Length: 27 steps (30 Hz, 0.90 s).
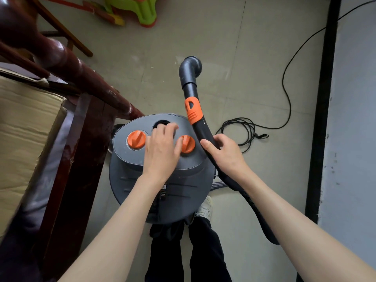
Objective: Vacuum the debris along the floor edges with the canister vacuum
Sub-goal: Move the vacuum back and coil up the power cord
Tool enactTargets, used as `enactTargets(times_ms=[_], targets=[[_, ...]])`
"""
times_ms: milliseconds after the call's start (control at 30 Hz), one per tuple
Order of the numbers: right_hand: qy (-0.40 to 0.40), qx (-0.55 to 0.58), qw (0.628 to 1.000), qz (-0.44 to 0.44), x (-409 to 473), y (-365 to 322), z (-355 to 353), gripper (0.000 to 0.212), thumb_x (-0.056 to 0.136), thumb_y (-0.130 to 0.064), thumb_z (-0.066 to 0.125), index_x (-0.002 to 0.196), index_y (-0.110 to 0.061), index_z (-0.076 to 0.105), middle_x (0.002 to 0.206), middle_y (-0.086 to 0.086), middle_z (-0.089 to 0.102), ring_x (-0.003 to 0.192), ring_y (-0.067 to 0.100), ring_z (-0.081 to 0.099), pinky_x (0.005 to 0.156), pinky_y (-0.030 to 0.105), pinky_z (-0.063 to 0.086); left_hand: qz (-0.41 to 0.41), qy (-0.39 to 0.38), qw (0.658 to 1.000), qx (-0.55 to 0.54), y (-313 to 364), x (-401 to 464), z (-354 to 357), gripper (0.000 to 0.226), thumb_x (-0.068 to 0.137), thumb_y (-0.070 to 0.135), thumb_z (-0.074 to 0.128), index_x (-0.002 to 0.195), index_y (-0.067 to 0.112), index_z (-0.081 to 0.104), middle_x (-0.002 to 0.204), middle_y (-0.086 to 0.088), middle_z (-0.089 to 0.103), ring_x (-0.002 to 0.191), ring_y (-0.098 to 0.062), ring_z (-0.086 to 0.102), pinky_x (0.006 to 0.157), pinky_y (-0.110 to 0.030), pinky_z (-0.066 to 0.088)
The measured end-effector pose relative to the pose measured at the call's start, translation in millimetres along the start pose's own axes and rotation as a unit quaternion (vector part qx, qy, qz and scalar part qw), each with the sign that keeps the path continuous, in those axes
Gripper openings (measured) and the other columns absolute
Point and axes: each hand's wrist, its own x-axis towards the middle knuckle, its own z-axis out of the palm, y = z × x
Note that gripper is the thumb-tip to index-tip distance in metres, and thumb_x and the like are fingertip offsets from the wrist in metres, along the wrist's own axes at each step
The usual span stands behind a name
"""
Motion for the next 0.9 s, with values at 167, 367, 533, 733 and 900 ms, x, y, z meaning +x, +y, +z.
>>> enactTargets(times_ms=[167, 367, 533, 733, 900], targets=[[-0.062, -0.029, 0.997, -0.018, -26, -13, -19, 0.033, 0.088, -0.043, 0.065, 0.098, -0.011, 0.066, 0.092, 0.010, 0.069, 0.087, 0.026, 0.064, 0.082, 0.040, 0.050, 0.162, -0.023, 0.986, 0.026, 12, 14, -28, 0.061, 0.071, 0.012, 0.068, 0.127, 0.025, 0.050, 0.137, -0.010, 0.045, 0.129, -0.034, 0.036, 0.096, -0.052, 0.037], [-0.112, -0.085, 0.989, -0.051, -62, -50, -56, 0.022, 0.090, -0.042, 0.063, 0.079, -0.024, 0.060, 0.076, -0.001, 0.061, 0.067, 0.012, 0.053, 0.064, 0.027, 0.041, 0.280, -0.065, 0.956, 0.062, 25, 16, -60, 0.052, 0.068, 0.019, 0.079, 0.110, 0.023, 0.048, 0.108, -0.010, 0.058, 0.125, -0.038, 0.040, 0.106, -0.060, 0.026], [-0.014, -0.133, 0.985, -0.105, -89, -67, -92, 0.024, 0.086, -0.049, 0.065, 0.093, -0.026, 0.067, 0.085, -0.011, 0.066, 0.085, 0.012, 0.061, 0.080, 0.030, 0.047, 0.249, -0.036, 0.967, 0.043, 43, 7, -95, 0.049, 0.072, 0.019, 0.074, 0.113, 0.023, 0.046, 0.102, -0.011, 0.056, 0.102, -0.033, 0.049, 0.095, -0.062, 0.035], [0.153, -0.164, 0.955, -0.194, -115, -61, -135, 0.064, 0.069, -0.040, 0.084, 0.121, -0.013, 0.059, 0.111, 0.003, 0.061, 0.105, 0.023, 0.054, 0.099, 0.037, 0.038, 0.119, -0.004, 0.993, 0.016, 70, -4, -149, 0.042, 0.080, 0.031, 0.070, 0.118, 0.019, 0.058, 0.108, -0.009, 0.055, 0.107, -0.036, 0.046, 0.102, -0.066, 0.021], [0.220, -0.200, 0.937, -0.182, -106, -73, -148, 0.060, 0.079, -0.019, 0.078, 0.131, -0.008, 0.050, 0.124, 0.013, 0.056, 0.117, 0.032, 0.048, 0.104, 0.044, 0.036, 0.025, 0.006, 1.000, -0.016, 80, -19, -188, 0.043, 0.086, 0.038, 0.065, 0.126, 0.025, 0.054, 0.118, -0.001, 0.048, 0.117, -0.024, 0.035, 0.109, -0.056, 0.011]])
